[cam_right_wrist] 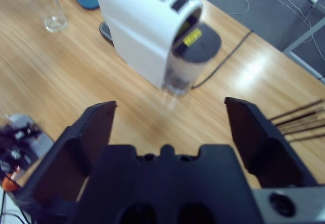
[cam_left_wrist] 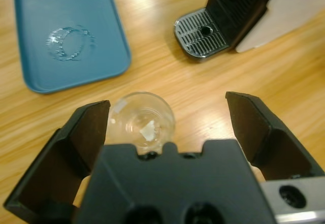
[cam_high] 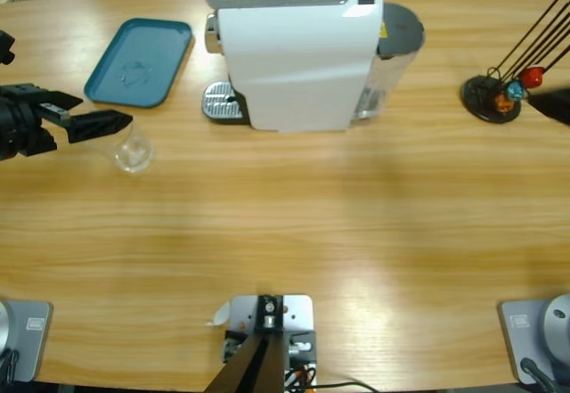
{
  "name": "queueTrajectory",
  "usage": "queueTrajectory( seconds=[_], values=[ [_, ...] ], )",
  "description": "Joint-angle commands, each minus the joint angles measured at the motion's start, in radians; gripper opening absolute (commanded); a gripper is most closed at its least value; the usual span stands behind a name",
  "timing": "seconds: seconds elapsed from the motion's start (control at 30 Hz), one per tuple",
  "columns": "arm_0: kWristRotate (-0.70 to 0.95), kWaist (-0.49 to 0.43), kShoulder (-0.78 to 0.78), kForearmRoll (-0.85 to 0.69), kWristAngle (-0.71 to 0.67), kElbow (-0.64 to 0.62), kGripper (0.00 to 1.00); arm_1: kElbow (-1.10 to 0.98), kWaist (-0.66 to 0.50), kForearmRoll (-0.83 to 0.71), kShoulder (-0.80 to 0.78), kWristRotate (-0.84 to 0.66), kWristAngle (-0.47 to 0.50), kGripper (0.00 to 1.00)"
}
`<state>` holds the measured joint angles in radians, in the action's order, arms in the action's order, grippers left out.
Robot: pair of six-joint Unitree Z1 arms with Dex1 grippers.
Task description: Pour coffee
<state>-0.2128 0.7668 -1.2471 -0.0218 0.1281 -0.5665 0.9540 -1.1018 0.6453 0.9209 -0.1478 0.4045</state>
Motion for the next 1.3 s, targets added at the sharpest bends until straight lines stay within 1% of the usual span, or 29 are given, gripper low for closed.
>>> queueTrajectory(
  seconds=[0.03,0.13,0.2,0.37,0.53,0.77,1.0,1.1,1.13,1.17,1.2,1.23,1.3],
  values=[
    [-0.023,0.0,0.072,0.022,0.091,0.102,1.0,-0.172,0.005,-0.001,-0.117,-0.064,-0.036,0.982],
    [-0.061,0.0,0.059,0.04,0.084,0.17,1.0,-0.207,0.005,-0.026,-0.129,-0.07,-0.046,0.982],
    [-0.073,0.0,0.048,0.057,0.072,0.194,1.0,-0.212,0.005,-0.034,-0.129,-0.069,-0.049,0.982],
    [-0.081,0.0,-0.006,0.073,0.057,0.203,1.0,-0.221,0.005,-0.051,-0.133,-0.068,-0.055,0.982],
    [-0.088,0.0,-0.096,0.17,0.048,0.233,1.0,-0.224,0.005,-0.05,-0.15,-0.068,-0.058,0.982],
    [-0.101,0.0,-0.19,0.272,0.047,0.241,1.0,-0.222,0.005,-0.035,-0.184,-0.068,-0.057,0.982],
    [-0.104,0.0,-0.281,0.338,0.048,0.246,0.96,-0.222,0.005,-0.023,-0.213,-0.064,-0.056,0.982],
    [-0.108,0.0,-0.33,0.383,0.048,0.257,0.919,-0.223,0.005,-0.019,-0.226,-0.06,-0.055,0.972],
    [-0.108,0.0,-0.345,0.399,0.048,0.26,0.851,-0.224,0.005,-0.018,-0.231,-0.059,-0.054,0.968],
    [-0.107,0.0,-0.357,0.417,0.048,0.264,0.726,-0.224,0.005,-0.016,-0.235,-0.059,-0.053,0.965],
    [-0.104,0.0,-0.358,0.43,0.048,0.268,0.569,-0.222,0.005,-0.013,-0.24,-0.059,-0.053,0.963],
    [-0.103,0.0,-0.354,0.439,0.048,0.27,0.492,-0.222,0.005,-0.011,-0.245,-0.059,-0.053,0.959],
    [-0.098,0.008,-0.341,0.453,0.047,0.27,0.476,-0.222,0.005,-0.007,-0.252,-0.059,-0.053,0.959]
  ],
)
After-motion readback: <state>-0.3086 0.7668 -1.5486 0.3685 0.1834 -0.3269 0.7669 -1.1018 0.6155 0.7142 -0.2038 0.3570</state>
